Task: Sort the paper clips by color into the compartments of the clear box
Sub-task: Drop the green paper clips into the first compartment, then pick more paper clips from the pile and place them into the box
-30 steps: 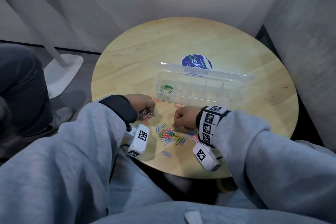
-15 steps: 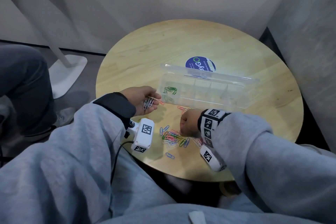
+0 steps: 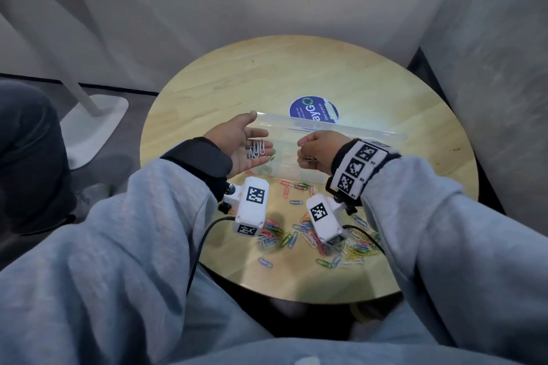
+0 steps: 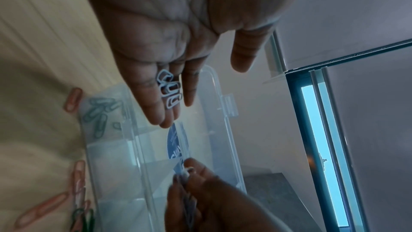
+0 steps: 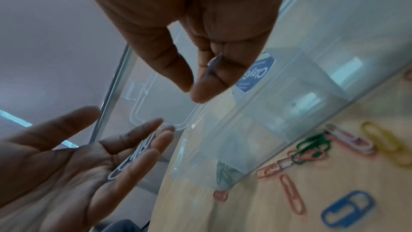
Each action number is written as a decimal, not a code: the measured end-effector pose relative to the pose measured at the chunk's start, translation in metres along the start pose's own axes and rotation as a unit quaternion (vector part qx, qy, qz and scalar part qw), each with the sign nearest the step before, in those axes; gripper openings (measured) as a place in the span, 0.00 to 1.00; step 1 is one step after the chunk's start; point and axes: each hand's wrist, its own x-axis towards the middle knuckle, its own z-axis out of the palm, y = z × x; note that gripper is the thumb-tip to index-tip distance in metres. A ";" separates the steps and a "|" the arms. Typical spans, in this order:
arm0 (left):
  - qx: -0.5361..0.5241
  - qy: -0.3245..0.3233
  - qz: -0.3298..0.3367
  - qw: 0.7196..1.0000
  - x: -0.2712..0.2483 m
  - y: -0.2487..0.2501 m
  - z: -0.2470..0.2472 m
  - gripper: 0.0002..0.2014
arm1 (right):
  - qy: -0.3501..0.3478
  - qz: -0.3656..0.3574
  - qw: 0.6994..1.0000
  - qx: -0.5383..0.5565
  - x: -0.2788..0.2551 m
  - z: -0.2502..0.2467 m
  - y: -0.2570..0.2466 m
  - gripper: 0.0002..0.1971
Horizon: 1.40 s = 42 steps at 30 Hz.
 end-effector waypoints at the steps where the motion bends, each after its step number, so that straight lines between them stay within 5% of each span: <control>1: -0.004 0.004 -0.003 1.000 0.001 0.000 0.002 0.21 | -0.005 -0.002 1.000 0.013 0.003 0.002 0.000 0.15; 3: -0.011 0.001 -0.011 1.000 0.004 0.000 0.008 0.22 | -0.003 -0.021 1.000 0.003 0.010 0.004 0.002 0.09; 9: -0.075 -0.012 -0.003 0.997 0.014 0.001 0.021 0.32 | -0.004 -0.074 0.997 0.001 0.006 0.001 0.010 0.23; 15: -0.088 -0.053 0.005 0.995 0.013 -0.005 0.027 0.44 | -0.023 -0.121 0.992 -0.017 -0.011 -0.018 0.020 0.13; 21: 0.156 0.014 0.020 0.987 0.003 -0.006 0.015 0.19 | -0.019 -0.114 0.971 -0.209 -0.023 -0.026 0.036 0.11; 24: 0.355 0.062 0.002 0.933 -0.001 -0.010 -0.003 0.16 | -0.038 -0.101 0.939 -0.326 -0.026 -0.021 0.041 0.07; 29: 0.660 0.128 -0.002 0.741 0.000 -0.023 -0.024 0.13 | -0.026 -0.089 0.843 -0.530 -0.021 -0.011 0.049 0.18; 32: 0.690 0.122 -0.009 0.714 0.005 -0.033 -0.025 0.21 | -0.037 -0.077 0.809 -0.582 -0.016 -0.005 0.057 0.25; 35: 0.715 0.101 -0.017 0.691 0.015 -0.042 -0.024 0.25 | -0.045 -0.087 0.773 -0.627 -0.012 -0.001 0.064 0.17; 42: 0.752 0.099 0.007 0.652 0.025 -0.053 -0.022 0.21 | -0.022 -0.088 0.799 -0.595 -0.003 -0.006 0.072 0.17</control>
